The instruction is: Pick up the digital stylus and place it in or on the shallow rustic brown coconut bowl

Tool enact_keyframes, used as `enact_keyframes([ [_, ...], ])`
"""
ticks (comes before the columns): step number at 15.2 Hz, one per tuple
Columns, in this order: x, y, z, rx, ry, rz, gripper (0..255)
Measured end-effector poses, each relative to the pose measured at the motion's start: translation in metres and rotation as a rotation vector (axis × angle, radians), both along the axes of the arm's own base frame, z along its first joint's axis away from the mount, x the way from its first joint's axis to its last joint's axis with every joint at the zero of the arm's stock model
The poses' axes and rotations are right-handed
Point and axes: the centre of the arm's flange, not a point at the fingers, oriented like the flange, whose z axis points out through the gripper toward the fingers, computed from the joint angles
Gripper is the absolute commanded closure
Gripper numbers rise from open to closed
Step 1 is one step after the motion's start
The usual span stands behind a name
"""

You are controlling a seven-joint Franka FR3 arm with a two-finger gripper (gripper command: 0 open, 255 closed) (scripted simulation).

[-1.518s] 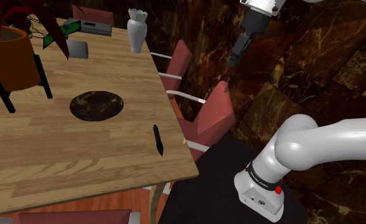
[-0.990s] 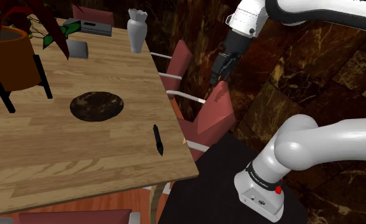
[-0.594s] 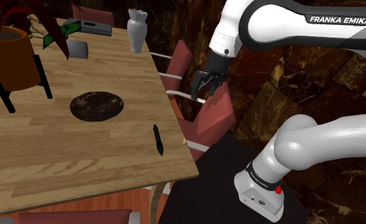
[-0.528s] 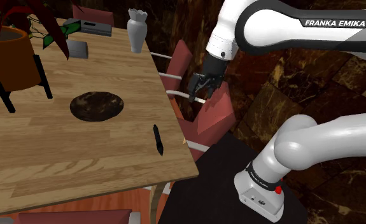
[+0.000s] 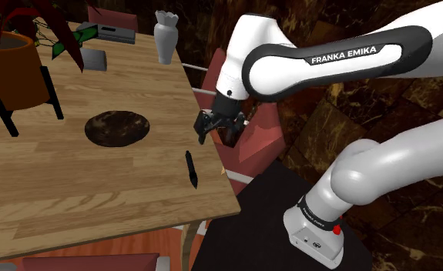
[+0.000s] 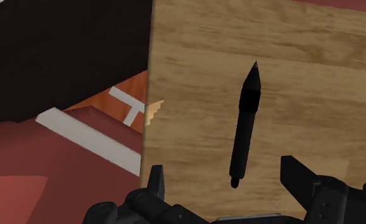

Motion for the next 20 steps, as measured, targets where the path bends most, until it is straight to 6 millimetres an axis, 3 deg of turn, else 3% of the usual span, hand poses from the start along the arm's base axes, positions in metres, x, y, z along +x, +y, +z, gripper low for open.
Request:
enact_keyframes([
  [5, 0.025, 0.034, -0.052, 0.013, 0.018, -0.132, 0],
  [7, 0.029, 0.045, -0.064, 0.017, 0.022, -0.161, 0],
  [13, 0.029, 0.049, -0.098, 0.018, 0.023, -0.171, 0],
  [20, 0.029, 0.05, -0.104, 0.019, 0.023, -0.172, 0],
])
